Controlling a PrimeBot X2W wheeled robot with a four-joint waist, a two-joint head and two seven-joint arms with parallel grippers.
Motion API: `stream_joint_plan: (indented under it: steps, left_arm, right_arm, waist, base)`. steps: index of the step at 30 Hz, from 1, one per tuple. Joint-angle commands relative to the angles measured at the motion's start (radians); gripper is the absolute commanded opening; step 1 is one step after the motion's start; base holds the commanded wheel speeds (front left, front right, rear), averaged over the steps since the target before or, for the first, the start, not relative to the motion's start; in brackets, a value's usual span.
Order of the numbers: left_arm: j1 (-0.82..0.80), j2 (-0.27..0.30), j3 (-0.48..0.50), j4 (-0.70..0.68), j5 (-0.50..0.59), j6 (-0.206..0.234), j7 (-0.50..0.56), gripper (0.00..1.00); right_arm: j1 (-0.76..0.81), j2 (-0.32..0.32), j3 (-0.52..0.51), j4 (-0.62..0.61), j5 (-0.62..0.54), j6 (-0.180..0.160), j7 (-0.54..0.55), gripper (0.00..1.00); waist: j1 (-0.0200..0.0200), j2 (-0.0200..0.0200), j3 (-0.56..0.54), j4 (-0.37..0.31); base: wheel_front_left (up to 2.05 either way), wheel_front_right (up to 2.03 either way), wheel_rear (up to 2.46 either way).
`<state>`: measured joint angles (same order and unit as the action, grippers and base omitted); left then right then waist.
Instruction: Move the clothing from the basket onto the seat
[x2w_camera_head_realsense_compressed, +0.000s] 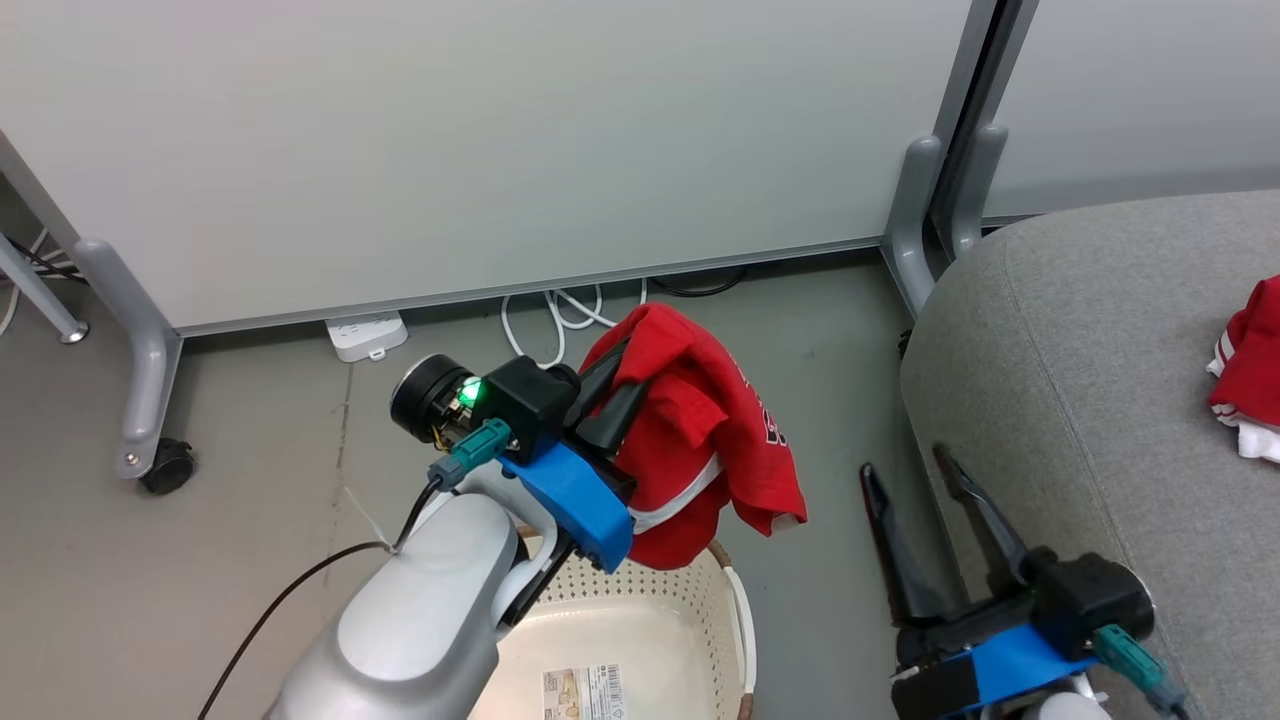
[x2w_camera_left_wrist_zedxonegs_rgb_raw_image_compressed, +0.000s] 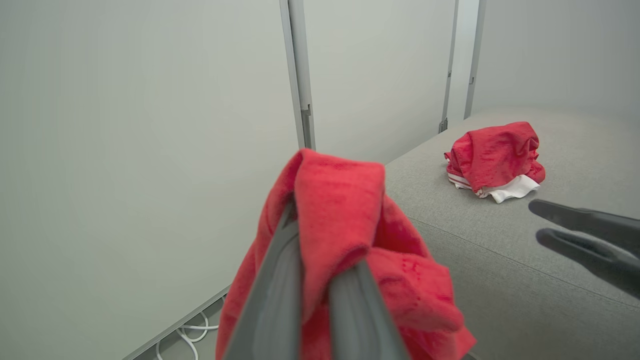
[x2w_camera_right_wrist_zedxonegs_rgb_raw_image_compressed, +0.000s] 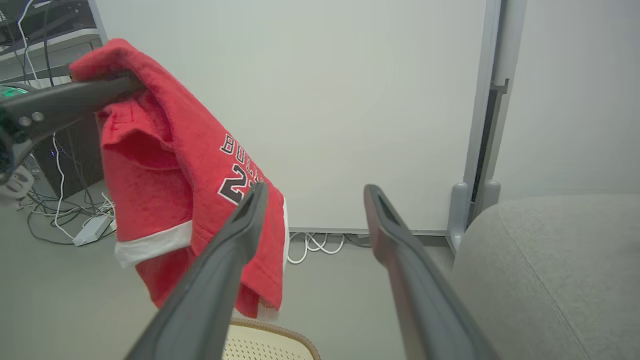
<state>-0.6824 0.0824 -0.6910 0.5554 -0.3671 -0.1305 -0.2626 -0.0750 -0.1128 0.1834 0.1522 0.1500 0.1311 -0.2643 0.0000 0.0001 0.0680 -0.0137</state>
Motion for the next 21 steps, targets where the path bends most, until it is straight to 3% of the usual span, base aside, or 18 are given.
stream_joint_plan:
  steps: [1, 11, 21]
  left_arm:
    - [-0.019, 0.003, -0.002, 0.002, 0.004, 0.001, -0.003, 0.0]
    - [-0.042, -0.002, -0.01, 0.0, 0.008, 0.001, -0.003, 0.0]
    - [-0.066, -0.01, -0.029, -0.005, 0.008, 0.001, -0.003, 0.0]
  right_arm:
    - [-0.032, -0.011, 0.038, 0.004, -0.003, -0.001, 0.0, 1.0]
    - [-0.182, -0.038, 0.194, 0.085, -0.016, -0.001, 0.0, 1.0]
    - [-0.344, -0.027, 0.259, 0.23, -0.05, -0.001, 0.0, 1.0]
  waist:
    - [0.0, -0.0001, 0.006, 0.001]
    - [0.0, -0.0001, 0.038, 0.014]
    - [0.0, -0.0001, 0.075, 0.036]
  base:
    - [0.0, 0.0, 0.0]
    - [0.0, 0.0, 0.0]
    - [0.0, 0.0, 0.0]
